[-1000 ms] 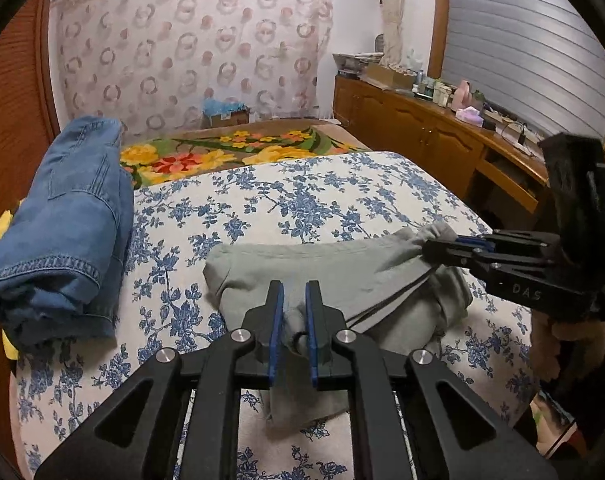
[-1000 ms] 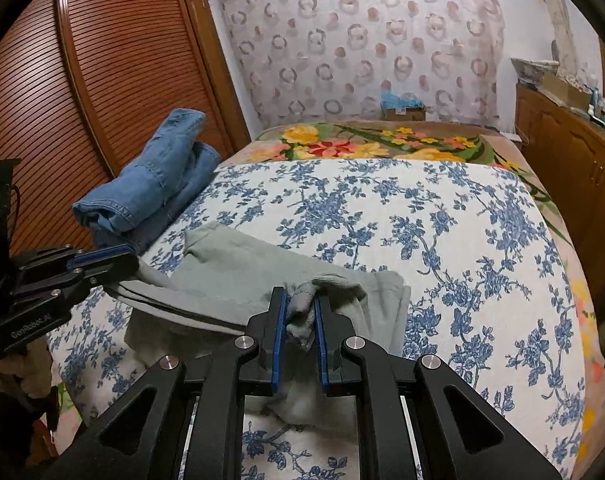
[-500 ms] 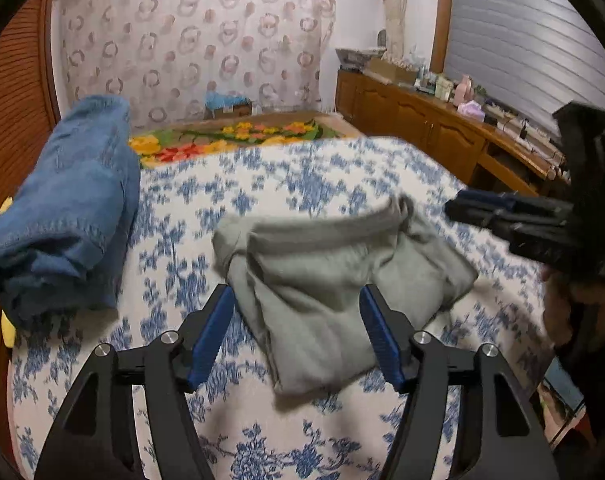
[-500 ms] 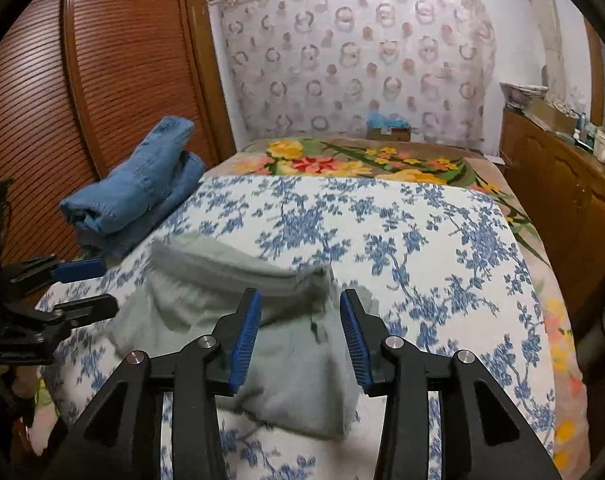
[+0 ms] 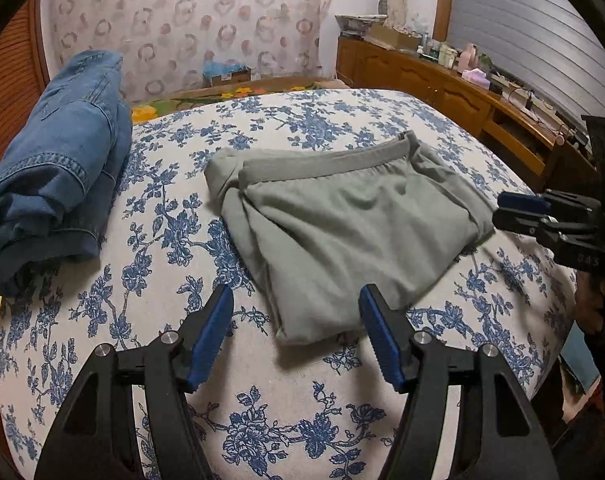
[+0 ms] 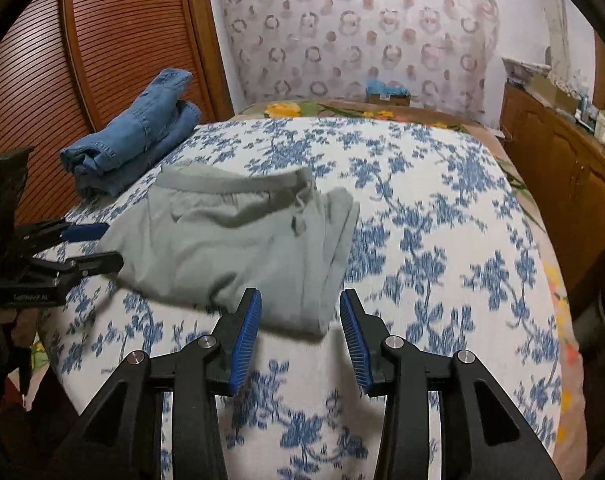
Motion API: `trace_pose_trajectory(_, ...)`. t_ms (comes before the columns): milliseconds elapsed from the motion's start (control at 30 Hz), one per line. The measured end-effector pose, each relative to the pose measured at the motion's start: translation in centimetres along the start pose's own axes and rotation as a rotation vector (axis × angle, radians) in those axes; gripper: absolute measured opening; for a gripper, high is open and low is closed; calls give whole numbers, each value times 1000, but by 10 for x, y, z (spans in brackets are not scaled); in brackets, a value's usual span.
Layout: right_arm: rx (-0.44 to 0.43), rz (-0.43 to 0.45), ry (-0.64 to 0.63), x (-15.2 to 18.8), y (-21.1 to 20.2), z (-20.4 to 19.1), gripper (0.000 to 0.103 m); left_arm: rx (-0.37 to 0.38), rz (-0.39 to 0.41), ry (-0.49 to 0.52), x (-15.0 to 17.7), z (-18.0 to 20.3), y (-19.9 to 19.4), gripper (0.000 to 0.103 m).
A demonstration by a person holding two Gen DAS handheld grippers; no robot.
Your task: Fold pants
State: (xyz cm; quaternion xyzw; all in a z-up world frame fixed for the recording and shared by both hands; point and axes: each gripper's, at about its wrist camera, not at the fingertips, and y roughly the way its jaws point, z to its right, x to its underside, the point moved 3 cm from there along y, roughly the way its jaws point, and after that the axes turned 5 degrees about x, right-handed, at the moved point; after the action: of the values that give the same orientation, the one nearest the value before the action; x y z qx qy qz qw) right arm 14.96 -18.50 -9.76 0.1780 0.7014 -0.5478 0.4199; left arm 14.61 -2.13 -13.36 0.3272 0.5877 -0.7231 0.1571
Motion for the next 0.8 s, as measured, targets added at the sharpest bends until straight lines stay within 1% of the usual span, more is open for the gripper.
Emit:
trace_pose_trajectory(133, -10, -32, -10, 3, 6, 2, 42, -8, -22, 10, 2, -1, 7, 66)
trace_pose_trajectory(233, -31, -52, -2, 4, 11, 4, 35, 10, -18, -11, 3, -5, 9, 66)
trace_pose_trajectory(333, -34, -51, 3, 1, 12, 4, 33, 21, -16, -20, 3, -7, 9, 67)
trace_pose_trajectory(400, -45, -52, 8, 0, 13, 4, 32, 13, -13, -17, 4, -7, 10, 71)
trace_pose_trajectory(433, -45, -52, 7, 0, 14, 4, 30, 11, -11, -18, 4, -8, 10, 71)
trace_pose_trajectory(567, -62, -46, 7, -2, 18, 4, 11, 16, -9, -21, 4, -9, 11, 71)
trace_pose_trajectory(633, -66, -28, 11, -2, 16, 7, 8, 16, -7, -21, 4, -9, 11, 71)
trace_pose_trajectory(700, -45, -11, 45, -4, 13, 17, 6, 18, -5, -22, 4, -10, 11, 72)
trace_pose_trajectory(767, -71, -3, 111, -6, 10, 28, 5, 16, -3, -21, 4, -9, 11, 72)
trace_pose_trajectory(800, -82, -3, 117, -6, 10, 29, 5, 15, -3, -21, 4, -9, 11, 72)
